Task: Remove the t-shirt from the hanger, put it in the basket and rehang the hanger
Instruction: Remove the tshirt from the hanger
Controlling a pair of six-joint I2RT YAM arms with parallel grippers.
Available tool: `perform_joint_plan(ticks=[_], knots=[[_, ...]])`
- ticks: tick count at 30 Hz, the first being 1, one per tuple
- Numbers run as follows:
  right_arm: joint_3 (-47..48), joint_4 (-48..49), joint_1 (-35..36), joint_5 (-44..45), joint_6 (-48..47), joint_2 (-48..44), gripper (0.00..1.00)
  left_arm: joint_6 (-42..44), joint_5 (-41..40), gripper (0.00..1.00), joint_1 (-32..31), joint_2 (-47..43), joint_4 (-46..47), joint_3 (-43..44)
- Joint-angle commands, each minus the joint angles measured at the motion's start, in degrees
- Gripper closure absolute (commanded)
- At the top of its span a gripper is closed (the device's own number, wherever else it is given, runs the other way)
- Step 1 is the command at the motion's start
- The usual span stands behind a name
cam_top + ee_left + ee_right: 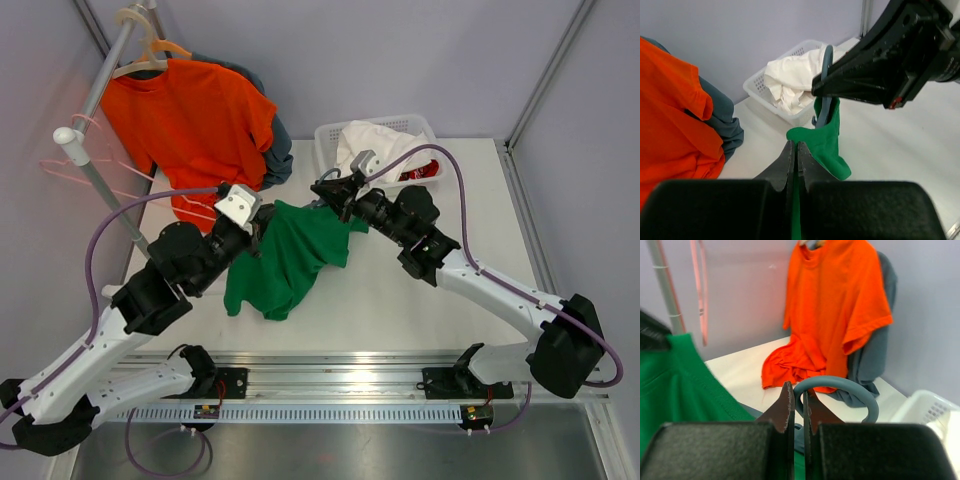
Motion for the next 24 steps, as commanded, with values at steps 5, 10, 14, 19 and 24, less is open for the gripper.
perform_joint_plan(ticks=[5, 10, 14, 19, 24], knots=[[4.3, -0.4, -0.7, 14.5, 2.4, -3.5, 1.00, 1.9, 3.7, 1.00, 0.1, 0.0, -2.4, 4.0], [3.5, -1.5, -3.8, 13.4, 4.5, -5.4, 1.00, 3.1, 4.6, 1.00, 0.1, -0.2, -3.6, 4.2], [3.4, -2.3, -7.6, 8.9, 7.8, -5.6, 1.00, 2.9, 3.5, 1.00, 0.1, -1.2, -4.1, 4.2], [1.6, 0.6, -11.6, 4.0, 11.1, -5.8, 1.00, 2.5, -1.2, 1.00, 0.1, -3.4, -1.9, 3.6], [-2.2, 6.5, -16.8, -1.7, 17.6, -6.8, 1.00, 2.4, -5.1, 1.00, 0.1, -3.7, -2.6, 4.2]])
